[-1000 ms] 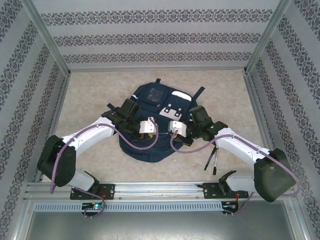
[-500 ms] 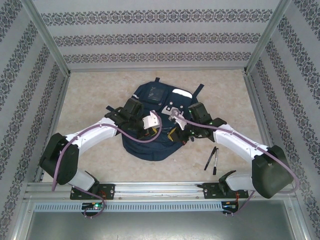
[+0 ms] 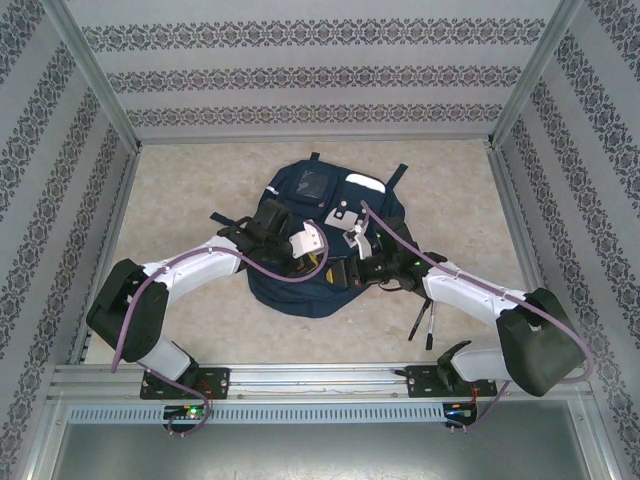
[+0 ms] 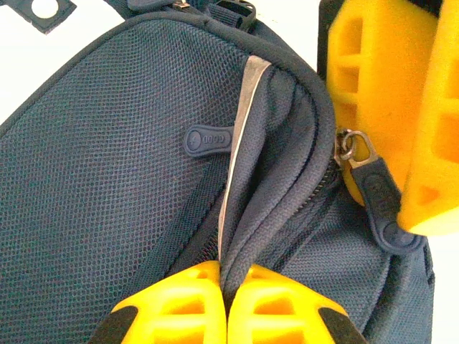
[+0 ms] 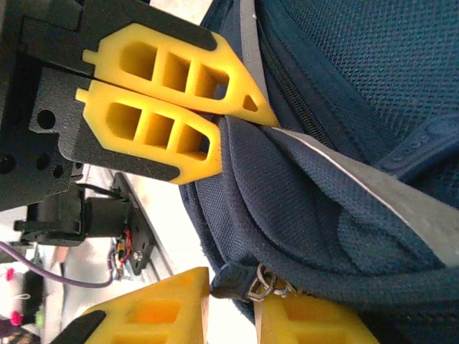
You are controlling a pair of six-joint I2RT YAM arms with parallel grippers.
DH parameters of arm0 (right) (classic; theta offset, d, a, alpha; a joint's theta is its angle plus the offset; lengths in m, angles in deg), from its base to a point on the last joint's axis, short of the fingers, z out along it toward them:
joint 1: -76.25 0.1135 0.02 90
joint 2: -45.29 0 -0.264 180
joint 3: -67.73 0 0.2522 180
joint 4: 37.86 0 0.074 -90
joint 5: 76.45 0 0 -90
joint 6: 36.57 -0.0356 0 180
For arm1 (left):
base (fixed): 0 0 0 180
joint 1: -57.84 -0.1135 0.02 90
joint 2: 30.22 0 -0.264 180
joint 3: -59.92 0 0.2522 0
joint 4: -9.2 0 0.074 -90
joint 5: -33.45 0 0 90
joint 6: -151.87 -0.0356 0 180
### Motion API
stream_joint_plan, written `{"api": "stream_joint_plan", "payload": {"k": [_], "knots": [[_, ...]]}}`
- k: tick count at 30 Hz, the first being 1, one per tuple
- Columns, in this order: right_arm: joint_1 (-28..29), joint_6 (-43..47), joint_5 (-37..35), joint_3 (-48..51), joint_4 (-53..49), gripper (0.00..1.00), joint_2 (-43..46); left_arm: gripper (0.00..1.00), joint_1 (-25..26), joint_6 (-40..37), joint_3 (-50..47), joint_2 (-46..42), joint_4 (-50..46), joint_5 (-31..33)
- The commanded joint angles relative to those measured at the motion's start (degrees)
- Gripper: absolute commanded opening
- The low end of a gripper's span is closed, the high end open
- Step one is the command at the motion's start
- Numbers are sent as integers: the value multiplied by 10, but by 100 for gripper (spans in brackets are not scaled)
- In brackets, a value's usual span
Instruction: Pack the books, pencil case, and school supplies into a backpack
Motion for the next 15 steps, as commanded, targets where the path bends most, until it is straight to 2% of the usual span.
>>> {"api": "stream_joint_plan", "payload": {"k": [1, 6, 7, 8, 11, 14, 15], "knots": [[13, -65, 38, 11, 70, 22, 16, 9, 12, 55, 8, 6, 76, -9], [-1, 22, 15, -8, -39, 27, 59, 22, 2, 113, -14, -24, 82, -5], [-7, 60, 5, -15, -77, 29, 71, 31, 1, 127, -21, -38, 80, -6], [-15, 91, -2, -20, -108, 32, 83, 34, 1, 141, -29, -53, 79, -5], [-37, 239, 28, -38, -165, 36, 118, 50, 1, 191, -43, -95, 62, 8], [-37, 357, 49, -49, -202, 38, 143, 56, 1, 229, -49, -119, 45, 8], [-35, 437, 45, -54, -220, 38, 160, 58, 1, 270, -53, -135, 36, 9]]}}
